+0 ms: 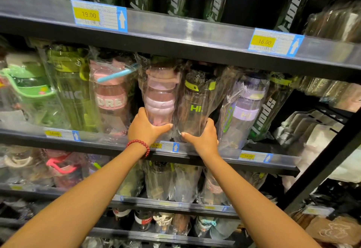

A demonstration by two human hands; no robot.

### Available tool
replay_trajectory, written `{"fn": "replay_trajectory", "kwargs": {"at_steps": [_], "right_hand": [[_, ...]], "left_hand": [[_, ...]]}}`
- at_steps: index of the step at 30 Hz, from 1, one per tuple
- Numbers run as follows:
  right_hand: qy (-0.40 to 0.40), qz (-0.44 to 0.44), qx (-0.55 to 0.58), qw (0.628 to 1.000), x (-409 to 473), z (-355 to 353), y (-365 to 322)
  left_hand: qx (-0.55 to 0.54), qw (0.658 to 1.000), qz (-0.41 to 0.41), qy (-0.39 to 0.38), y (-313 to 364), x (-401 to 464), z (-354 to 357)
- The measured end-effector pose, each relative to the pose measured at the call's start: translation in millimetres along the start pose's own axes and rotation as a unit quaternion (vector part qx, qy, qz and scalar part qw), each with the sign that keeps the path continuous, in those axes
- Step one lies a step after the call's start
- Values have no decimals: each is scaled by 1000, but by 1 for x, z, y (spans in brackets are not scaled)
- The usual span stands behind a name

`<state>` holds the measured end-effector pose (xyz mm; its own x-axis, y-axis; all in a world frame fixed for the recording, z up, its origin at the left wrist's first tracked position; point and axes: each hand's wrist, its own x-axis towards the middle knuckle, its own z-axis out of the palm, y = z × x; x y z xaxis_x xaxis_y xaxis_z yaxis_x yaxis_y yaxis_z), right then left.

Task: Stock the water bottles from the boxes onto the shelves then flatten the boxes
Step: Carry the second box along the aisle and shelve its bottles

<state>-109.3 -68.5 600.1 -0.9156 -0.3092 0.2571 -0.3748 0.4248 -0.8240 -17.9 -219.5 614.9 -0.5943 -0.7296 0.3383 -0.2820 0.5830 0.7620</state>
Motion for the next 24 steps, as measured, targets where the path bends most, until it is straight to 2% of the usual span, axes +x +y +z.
{"fn": "replay_trajectory", "kwargs": {"at_steps": [9, 18, 24], "right_hand": [[-24, -19, 34, 999, 3, 1, 8], [-37, -16, 54, 998, 6, -2, 10], [-35, -31, 49, 998, 2, -2, 8]], "left_hand": [[-42, 993, 51, -100, -10, 18, -19], [-60, 969, 100, -216, -18, 30, -27], [-48, 967, 100, -230, -20, 26, -29]]}}
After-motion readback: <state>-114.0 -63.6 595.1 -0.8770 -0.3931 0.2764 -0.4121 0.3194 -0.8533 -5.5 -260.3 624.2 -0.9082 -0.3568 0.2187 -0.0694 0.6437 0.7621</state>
